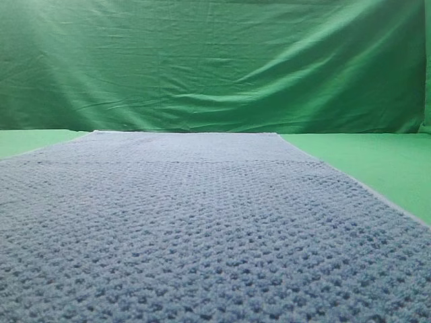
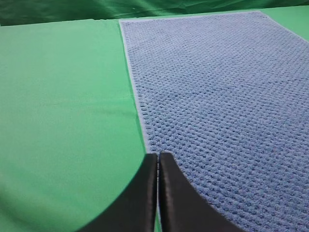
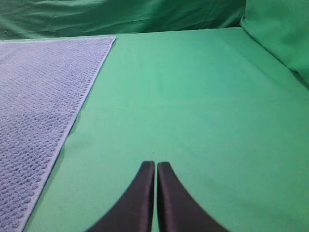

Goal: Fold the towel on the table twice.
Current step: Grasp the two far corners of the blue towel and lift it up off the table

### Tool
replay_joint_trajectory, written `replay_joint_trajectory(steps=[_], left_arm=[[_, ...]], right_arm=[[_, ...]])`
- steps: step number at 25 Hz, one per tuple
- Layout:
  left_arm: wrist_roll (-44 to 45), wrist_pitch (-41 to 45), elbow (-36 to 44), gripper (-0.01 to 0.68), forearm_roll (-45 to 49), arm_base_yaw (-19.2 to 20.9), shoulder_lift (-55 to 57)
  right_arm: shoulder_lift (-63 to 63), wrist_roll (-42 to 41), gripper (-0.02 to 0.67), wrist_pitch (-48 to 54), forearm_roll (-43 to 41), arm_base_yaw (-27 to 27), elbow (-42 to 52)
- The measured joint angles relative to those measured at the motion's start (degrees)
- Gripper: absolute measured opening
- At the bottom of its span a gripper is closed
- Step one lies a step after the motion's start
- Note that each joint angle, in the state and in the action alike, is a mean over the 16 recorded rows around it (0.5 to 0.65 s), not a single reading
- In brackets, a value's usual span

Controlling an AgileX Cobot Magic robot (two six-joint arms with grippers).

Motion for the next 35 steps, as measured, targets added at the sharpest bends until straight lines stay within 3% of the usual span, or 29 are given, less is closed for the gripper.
replay_joint_trajectory(steps=[23, 35], left_arm=[[0.0, -1.8, 0.0, 0.0, -3.1, 0.0, 0.0], [0.1, -26.3, 0.1, 0.0, -26.8, 0.0, 0.1]], right_arm=[[0.0, 0.0, 0.0, -0.9, 0.1, 0.0, 0.0], [0.0, 0.0, 0.0, -16.9, 2.2, 0.0, 0.0]])
